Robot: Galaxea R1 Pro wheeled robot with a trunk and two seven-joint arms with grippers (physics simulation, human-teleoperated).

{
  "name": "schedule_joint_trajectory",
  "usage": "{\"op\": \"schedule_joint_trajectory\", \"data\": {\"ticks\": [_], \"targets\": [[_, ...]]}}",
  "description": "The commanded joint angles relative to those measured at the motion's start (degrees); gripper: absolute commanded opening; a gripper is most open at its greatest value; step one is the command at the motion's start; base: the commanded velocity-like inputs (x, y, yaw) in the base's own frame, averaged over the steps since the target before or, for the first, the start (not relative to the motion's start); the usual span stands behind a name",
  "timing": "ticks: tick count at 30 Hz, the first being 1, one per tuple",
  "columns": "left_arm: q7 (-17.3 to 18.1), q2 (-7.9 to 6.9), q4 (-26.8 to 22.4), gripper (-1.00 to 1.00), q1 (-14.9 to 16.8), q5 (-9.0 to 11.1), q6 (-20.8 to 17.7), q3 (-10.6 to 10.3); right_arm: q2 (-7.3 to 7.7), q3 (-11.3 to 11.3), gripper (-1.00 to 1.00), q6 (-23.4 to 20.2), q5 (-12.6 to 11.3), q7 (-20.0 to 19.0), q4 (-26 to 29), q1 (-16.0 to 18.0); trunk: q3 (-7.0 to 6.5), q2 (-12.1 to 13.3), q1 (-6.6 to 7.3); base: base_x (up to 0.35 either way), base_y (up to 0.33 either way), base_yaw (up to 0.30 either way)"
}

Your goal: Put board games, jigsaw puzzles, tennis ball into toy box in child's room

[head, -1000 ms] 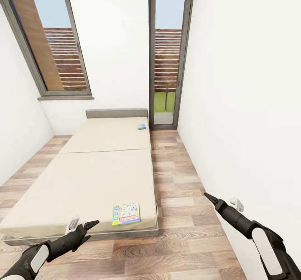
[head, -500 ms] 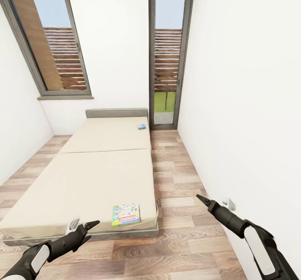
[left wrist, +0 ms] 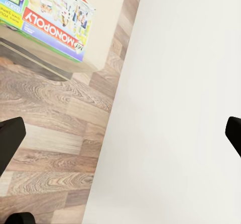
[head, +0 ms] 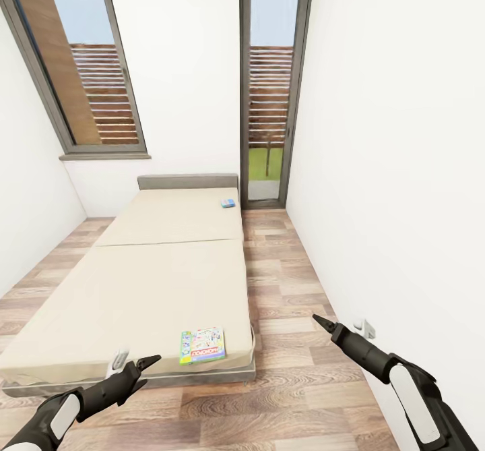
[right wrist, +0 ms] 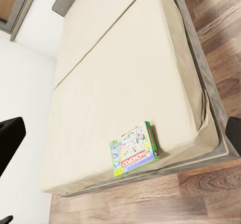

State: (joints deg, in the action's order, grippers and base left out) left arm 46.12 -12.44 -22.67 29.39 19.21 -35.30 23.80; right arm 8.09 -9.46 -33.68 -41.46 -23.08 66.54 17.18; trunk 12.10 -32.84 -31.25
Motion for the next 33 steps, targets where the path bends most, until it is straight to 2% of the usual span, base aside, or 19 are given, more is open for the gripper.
{"op": "schedule_joint_trajectory", "data": {"ticks": [1, 18, 24, 28, 33], "targets": [[0.1, -0.02, 0.02, 1.0, 0.05, 0.12, -0.38, 0.19, -0.01, -0.09, 1.0, -0.42, -0.29, -0.07, 0.01, 0.05, 0.28, -0.5, -0.24, 0.0, 0.0, 0.0], [0.14, -0.21, 0.0, 1.0, 0.05, 0.12, -0.26, 0.28, 0.09, 0.09, 1.0, -0.89, -0.34, -0.43, 1.17, -0.04, 3.33, -7.32, -3.98, 0.0, 0.0, 0.0], [0.18, -0.2, 0.0, 1.0, 0.05, 0.12, -0.14, 0.28, 0.12, 0.43, 1.0, -2.51, -0.64, -0.51, 9.91, -0.57, 4.41, -9.73, -5.3, 0.0, 0.0, 0.0], [0.21, -0.11, 0.0, 1.0, 0.05, 0.12, -0.01, 0.28, -0.14, 0.75, 1.0, -6.67, -0.73, -0.48, 16.59, -0.69, 5.13, -11.33, -6.17, 0.0, 0.0, 0.0], [0.32, -0.09, 0.0, 1.0, 0.05, 0.12, 0.07, 0.27, -0.62, 1.06, 1.0, -10.27, -0.75, -0.31, 18.94, -0.73, 6.02, -13.34, -7.27, 0.0, 0.0, 0.0]]}}
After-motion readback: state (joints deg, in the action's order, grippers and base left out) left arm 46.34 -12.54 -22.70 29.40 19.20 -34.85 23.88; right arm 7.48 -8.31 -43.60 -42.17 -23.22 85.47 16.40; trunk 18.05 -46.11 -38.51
